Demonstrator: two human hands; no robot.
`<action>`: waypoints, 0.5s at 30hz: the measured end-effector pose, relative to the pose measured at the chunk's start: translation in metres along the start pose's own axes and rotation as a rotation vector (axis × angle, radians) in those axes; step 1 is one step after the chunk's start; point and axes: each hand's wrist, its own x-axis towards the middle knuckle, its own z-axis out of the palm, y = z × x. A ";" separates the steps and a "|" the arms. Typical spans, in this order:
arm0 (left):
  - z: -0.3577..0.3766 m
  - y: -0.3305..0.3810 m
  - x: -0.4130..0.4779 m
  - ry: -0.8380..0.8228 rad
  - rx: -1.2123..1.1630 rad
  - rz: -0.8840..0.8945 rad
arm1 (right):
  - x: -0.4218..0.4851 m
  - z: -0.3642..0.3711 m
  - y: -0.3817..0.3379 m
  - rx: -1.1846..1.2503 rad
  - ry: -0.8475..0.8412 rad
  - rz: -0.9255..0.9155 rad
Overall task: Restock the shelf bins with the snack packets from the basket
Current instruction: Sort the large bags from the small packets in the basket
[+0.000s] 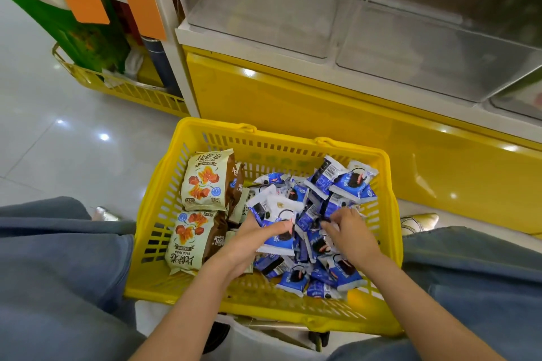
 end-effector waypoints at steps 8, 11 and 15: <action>-0.005 0.007 -0.003 0.046 -0.060 0.079 | -0.006 0.029 -0.001 -0.053 0.025 0.082; -0.006 0.009 -0.001 0.065 -0.071 0.086 | -0.008 0.027 -0.001 0.011 -0.166 0.149; -0.011 0.013 0.000 0.088 -0.069 0.087 | -0.007 0.013 -0.006 -0.140 -0.235 0.047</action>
